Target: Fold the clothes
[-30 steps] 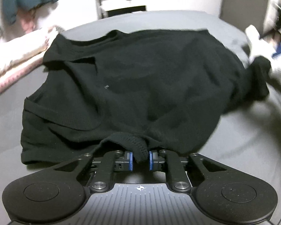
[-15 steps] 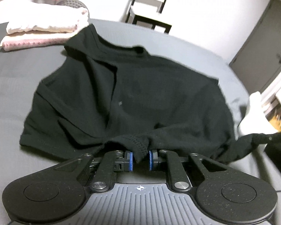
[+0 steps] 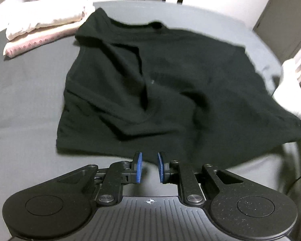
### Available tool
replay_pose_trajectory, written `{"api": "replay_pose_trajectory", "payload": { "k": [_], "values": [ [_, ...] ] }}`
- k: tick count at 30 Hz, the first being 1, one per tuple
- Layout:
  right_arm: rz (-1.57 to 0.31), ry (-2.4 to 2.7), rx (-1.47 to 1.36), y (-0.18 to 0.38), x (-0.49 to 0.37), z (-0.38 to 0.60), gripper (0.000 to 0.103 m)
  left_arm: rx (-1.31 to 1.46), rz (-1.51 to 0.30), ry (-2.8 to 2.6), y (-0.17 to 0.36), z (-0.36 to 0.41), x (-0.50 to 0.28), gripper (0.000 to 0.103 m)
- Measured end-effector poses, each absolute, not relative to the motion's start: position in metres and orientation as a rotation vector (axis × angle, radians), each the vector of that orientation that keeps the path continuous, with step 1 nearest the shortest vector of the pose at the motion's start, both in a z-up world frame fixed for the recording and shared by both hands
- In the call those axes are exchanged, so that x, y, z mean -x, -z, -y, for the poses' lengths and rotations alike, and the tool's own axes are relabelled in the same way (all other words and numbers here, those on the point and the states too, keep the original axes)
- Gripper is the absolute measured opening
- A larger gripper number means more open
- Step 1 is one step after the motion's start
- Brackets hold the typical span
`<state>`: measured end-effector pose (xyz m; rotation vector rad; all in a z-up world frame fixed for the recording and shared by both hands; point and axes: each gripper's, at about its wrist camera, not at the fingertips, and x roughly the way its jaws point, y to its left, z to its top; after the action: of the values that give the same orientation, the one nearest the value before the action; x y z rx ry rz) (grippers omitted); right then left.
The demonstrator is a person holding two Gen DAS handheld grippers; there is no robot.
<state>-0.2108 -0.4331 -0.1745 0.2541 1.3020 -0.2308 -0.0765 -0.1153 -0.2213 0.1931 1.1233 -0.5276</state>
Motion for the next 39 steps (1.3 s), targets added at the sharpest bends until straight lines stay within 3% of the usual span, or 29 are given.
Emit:
{"api": "replay_pose_trajectory", "payload": {
  "k": [6, 7, 10, 11, 12, 17, 19, 21, 22, 23, 25, 26, 27, 29, 39],
  "values": [
    [-1.398, 0.235, -0.258, 0.199, 0.201, 0.430, 0.016, -0.259, -1.196, 0.587, 0.233, 0.124, 0.082, 0.018],
    [-1.405, 0.244, -0.251, 0.201, 0.201, 0.430, 0.019, -0.255, -1.216, 0.606, 0.236, 0.125, 0.084, 0.022],
    [-1.405, 0.285, -0.203, 0.201, 0.203, 0.428, 0.028, -0.183, -1.234, 0.635, 0.240, 0.122, 0.089, 0.058],
    [-1.388, 0.289, -0.210, 0.197, 0.205, 0.428, 0.029, -0.143, -1.234, 0.633, 0.242, 0.120, 0.090, 0.076],
    [-1.372, 0.293, -0.218, 0.194, 0.206, 0.429, 0.032, -0.103, -1.233, 0.631, 0.243, 0.118, 0.091, 0.084],
    [-1.297, 0.270, -0.262, 0.179, 0.209, 0.428, 0.043, 0.108, -1.201, 0.594, 0.242, 0.111, 0.089, 0.084],
    [-1.304, 0.280, -0.252, 0.180, 0.209, 0.427, 0.044, 0.099, -1.157, 0.574, 0.245, 0.113, 0.091, 0.084],
    [-1.305, 0.285, -0.236, 0.181, 0.207, 0.425, 0.044, 0.010, -1.121, 0.563, 0.249, 0.122, 0.095, 0.063],
    [-1.303, 0.285, -0.231, 0.182, 0.206, 0.424, 0.044, -0.050, -1.112, 0.564, 0.251, 0.128, 0.097, 0.062],
    [-1.294, 0.279, -0.229, 0.180, 0.206, 0.422, 0.044, -0.059, -1.106, 0.570, 0.251, 0.132, 0.097, 0.054],
    [-1.276, 0.264, -0.227, 0.177, 0.204, 0.419, 0.046, -0.037, -1.110, 0.565, 0.248, 0.134, 0.094, 0.049],
    [-1.267, 0.251, -0.227, 0.175, 0.202, 0.416, 0.047, 0.006, -1.126, 0.569, 0.248, 0.132, 0.090, 0.028],
    [-1.263, 0.240, -0.228, 0.175, 0.200, 0.416, 0.048, 0.055, -1.143, 0.577, 0.248, 0.130, 0.085, 0.019],
    [-1.261, 0.227, -0.227, 0.173, 0.198, 0.412, 0.048, 0.143, -1.150, 0.566, 0.249, 0.125, 0.081, 0.010],
    [-1.311, 0.030, 0.088, 0.184, 0.195, 0.364, 0.052, 0.356, -1.112, 0.559, 0.227, 0.110, 0.079, 0.010]
  ]
}}
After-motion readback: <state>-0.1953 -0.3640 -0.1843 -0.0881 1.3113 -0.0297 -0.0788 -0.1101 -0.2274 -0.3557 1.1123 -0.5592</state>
